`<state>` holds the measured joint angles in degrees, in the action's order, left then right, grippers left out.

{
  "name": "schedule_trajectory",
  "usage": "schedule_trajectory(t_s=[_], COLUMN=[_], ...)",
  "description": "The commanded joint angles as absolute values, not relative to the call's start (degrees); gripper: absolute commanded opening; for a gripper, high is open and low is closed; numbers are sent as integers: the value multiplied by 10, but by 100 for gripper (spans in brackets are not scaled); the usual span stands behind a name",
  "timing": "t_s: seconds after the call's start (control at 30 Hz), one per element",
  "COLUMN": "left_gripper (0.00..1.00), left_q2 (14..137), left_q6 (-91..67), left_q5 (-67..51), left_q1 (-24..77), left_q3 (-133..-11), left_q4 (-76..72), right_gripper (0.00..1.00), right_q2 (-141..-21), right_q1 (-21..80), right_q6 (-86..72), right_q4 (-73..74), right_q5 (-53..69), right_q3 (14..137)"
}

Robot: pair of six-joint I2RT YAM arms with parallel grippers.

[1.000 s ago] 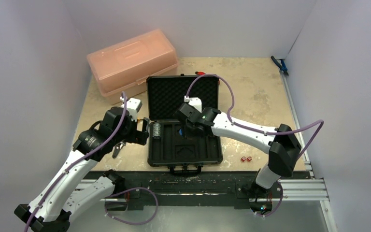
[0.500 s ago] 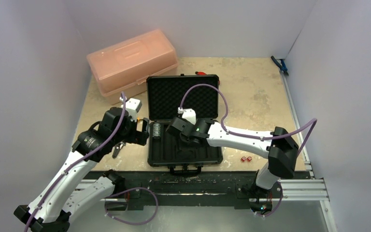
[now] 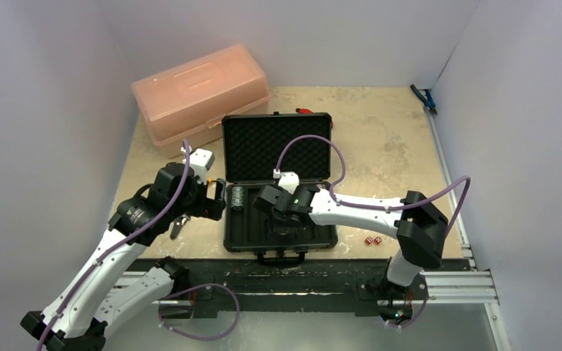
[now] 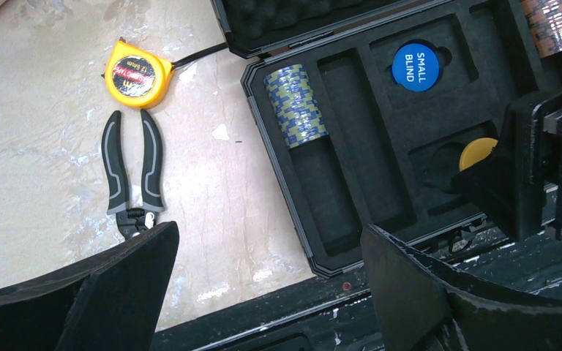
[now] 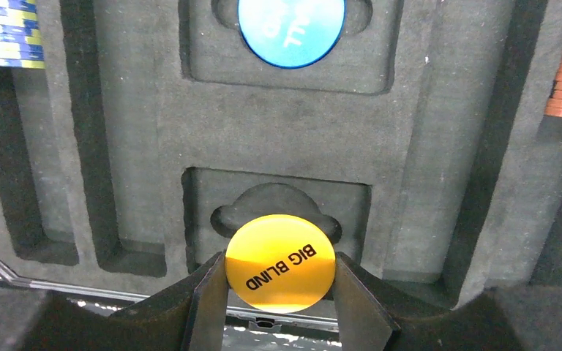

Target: Pack up texas hold em set

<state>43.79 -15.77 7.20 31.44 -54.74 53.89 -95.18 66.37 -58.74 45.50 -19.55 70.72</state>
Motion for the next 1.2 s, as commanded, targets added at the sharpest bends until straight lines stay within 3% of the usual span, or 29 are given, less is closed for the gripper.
schedule_trajectory(t_s=[0.0, 0.47, 0.83, 1.17], left_gripper=[95, 95, 95, 95], left_q2=[435, 436, 435, 437], left_q6=[-150, -150, -150, -149], left_q5=[65, 64, 63, 62], left_q1=[310, 310, 310, 310], left_q3=[-549, -549, -549, -548], left_q4=[528, 528, 528, 528], right_gripper=[0, 1, 22, 50], right_q2=[-962, -998, -1004, -1010], right_q1=[667, 667, 667, 667], right_q6=[-606, -611, -611, -611], right_q4=[428, 422, 427, 430], right_q5=[-186, -187, -192, -196], right_q3=[695, 696, 699, 702])
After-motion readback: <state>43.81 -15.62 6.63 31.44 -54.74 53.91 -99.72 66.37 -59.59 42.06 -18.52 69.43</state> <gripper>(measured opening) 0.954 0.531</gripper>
